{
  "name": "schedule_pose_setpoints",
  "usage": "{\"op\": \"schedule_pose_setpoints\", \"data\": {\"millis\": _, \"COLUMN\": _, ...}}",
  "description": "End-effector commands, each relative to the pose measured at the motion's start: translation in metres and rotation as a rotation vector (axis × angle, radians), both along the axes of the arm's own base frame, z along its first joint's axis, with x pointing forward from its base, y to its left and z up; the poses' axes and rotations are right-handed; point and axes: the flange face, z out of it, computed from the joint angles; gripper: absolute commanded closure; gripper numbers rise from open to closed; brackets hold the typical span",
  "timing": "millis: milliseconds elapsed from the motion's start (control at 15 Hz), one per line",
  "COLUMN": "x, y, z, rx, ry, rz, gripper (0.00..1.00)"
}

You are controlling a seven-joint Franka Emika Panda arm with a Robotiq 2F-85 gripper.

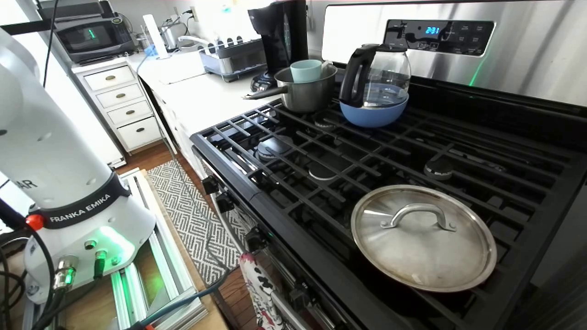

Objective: Remove the pump bottle from the pot and put it on the right side of the stove

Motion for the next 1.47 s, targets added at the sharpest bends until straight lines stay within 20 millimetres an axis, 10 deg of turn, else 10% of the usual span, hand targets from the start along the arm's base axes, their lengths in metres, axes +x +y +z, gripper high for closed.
{"op": "schedule_pose_setpoints", "data": {"millis": 0, "x": 0.074, "y": -0.015, "z": -0.019, "rx": 0.022, "ry": -0.055, "rz": 0.012, "gripper": 0.0}}
{"op": "schedule_pose_setpoints", "data": {"millis": 467, "x": 0.135, "y": 0.035, "z": -0.072, "rx": 0.115, "ry": 0.044, "rz": -0.002, "gripper": 0.0}}
{"op": "schedule_pose_setpoints", "data": {"millis": 1200, "x": 0.129, "y": 0.032, "z": -0.081, "rx": 0.085, "ry": 0.041, "rz": 0.016, "gripper": 0.0}}
{"op": "schedule_pose_setpoints", "data": {"millis": 1400, "x": 0.142, "y": 0.06, "z": -0.1, "rx": 0.068, "ry": 0.034, "rz": 0.023, "gripper": 0.0}}
